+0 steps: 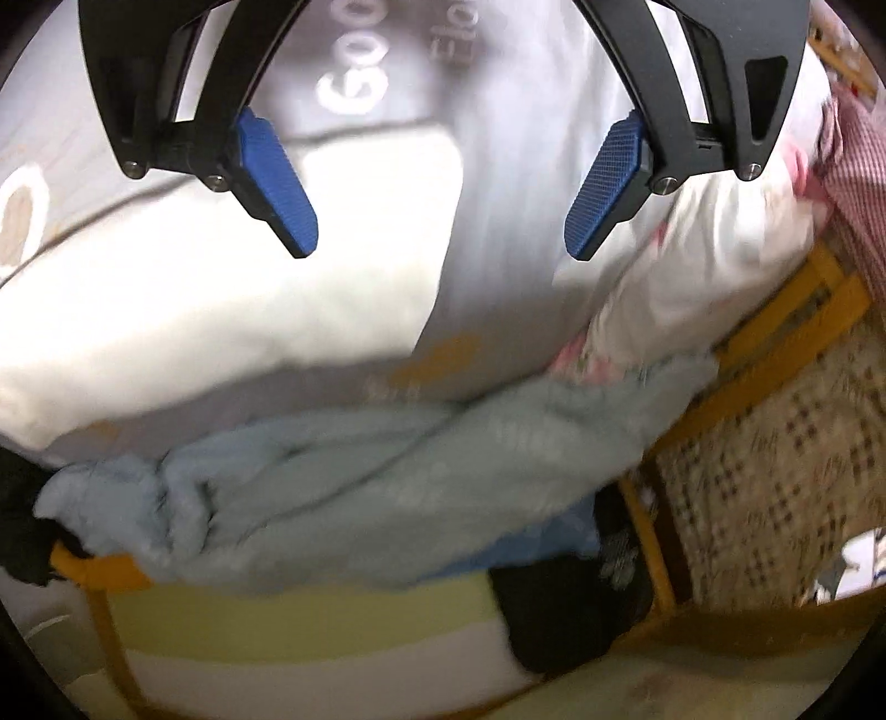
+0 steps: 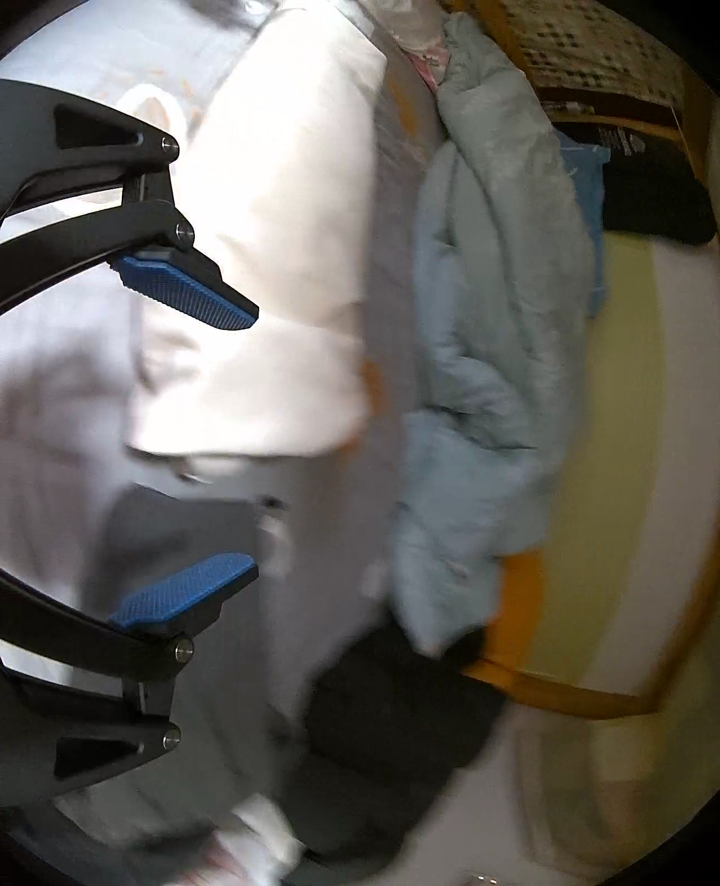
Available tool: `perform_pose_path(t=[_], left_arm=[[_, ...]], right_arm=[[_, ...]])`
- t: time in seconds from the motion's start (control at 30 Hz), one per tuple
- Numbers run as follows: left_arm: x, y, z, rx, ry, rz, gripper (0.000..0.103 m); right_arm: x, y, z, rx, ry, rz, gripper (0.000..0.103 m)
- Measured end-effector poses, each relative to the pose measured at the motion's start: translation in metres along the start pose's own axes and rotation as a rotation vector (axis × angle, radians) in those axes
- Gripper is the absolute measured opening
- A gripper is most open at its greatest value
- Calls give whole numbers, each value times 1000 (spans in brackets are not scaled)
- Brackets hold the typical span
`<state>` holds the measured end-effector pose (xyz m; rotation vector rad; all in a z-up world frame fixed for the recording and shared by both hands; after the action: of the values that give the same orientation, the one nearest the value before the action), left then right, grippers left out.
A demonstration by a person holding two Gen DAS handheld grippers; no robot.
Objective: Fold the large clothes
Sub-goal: 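Open both tools and release the folded cream hoodie on the bed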
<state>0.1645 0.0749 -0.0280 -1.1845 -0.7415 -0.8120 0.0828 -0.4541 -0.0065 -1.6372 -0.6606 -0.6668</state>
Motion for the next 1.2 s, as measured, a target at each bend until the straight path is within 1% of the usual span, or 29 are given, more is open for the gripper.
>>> perform_pose_path(t=[0.07, 0.1, 0.13, 0.17, 0.2, 0.23, 0.27, 0.3, 0.33, 0.37, 0.4, 0.43, 0.47, 0.5, 0.53, 0.6, 0.67, 0.73, 0.77, 0.8, 0.83, 0.87, 0.93, 0.97, 1.0, 1.03, 1.07, 1.17, 1.2], left_arm=[[-14, 18, 6, 10, -21, 32, 90], [-21, 28, 8, 26, -18, 34, 90], [-28, 37, 5, 33, 1, 44, 86], [-37, 49, 1, 36, 31, 74, 69], [-42, 56, -2, 43, 52, 102, 62], [-44, 61, -4, 48, 62, 120, 54], [-44, 64, -4, 70, 66, 123, 52], [-42, 66, 1, 121, 68, 115, 52], [-42, 71, 10, 175, 58, 123, 51], [-45, 76, 19, 192, 29, 147, 49], [-50, 83, 30, 186, -28, 194, 47], [-54, 87, 37, 154, -81, 220, 46], [-55, 85, 41, 96, -132, 219, 45], [-52, 79, 43, 46, -168, 192, 45], [-47, 70, 44, 23, -177, 153, 45], [-35, 49, 38, 17, -146, 71, 45], [-23, 28, 24, -16, -121, -4, 51], [-11, 5, 3, -83, -122, -64, 58], [-6, -3, -6, -107, -122, -85, 62], [1, -14, -19, -127, -118, -115, 63], [8, -25, -32, -145, -109, -144, 64], [13, -33, -43, -162, -100, -163, 65], [21, -49, -61, -190, -101, -205, 69], [23, -52, -69, -205, -122, -215, 74], [24, -53, -79, -227, -142, -220, 77], [26, -51, -86, -243, -152, -217, 80], [25, -45, -96, -266, -153, -198, 80], [18, -24, -125, -301, -151, -123, 80], [16, -17, -133, -308, -156, -98, 80]], right_arm=[[-15, 20, 0, 89, 62, 48, 85], [-17, 30, 0, 121, 91, 57, 81], [-15, 36, 0, 135, 102, 37, 67], [-11, 40, 2, 144, 99, 11, 60], [-8, 46, 7, 145, 76, -1, 42], [-10, 58, 9, 111, 40, 33, 19], [-14, 71, 7, 58, 24, 82, 11], [-23, 86, -2, 16, 53, 142, 11], [-33, 99, -10, 23, 106, 189, 11], [-41, 107, -14, 68, 166, 206, 11], [-44, 106, -16, 76, 177, 195, 10], [-44, 104, -15, 54, 152, 192, 10], [-45, 99, -14, 19, 115, 195, 11], [-45, 93, -14, -22, 86, 200, 11], [-46, 86, -16, -51, 83, 205, 11], [-53, 76, -25, -100, 104, 216, 11], [-60, 67, -28, -70, 131, 199, 11], [-64, 57, -25, 9, 182, 165, 13], [-65, 49, -24, 71, 236, 149, 17], [-65, 44, -21, 124, 285, 133, 28], [-65, 39, -18, 195, 354, 107, 36], [-67, 35, -13, 271, 432, 88, 40], [-73, 35, -3, 408, 574, 105, 65], [-75, 39, 4, 454, 625, 125, 70], [-78, 46, 10, 476, 663, 150, 74], [-81, 55, 14, 458, 685, 173, 79], [-83, 62, 17, 429, 699, 186, 81], [-74, 74, 26, 369, 729, 151, 84], [-69, 76, 26, 377, 769, 127, 90]])
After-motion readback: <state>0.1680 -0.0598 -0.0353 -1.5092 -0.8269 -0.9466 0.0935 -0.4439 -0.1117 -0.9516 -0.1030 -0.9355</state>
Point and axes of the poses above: each gripper's, at about its wrist camera, not at the fingertips, and y roughly the way its jaws point, z to its left, x to its top, the point moved 9 cm from there along y, roughly the way its jaws point, and after that the axes turned 4 degrees about -y, right-handed, at the moved point
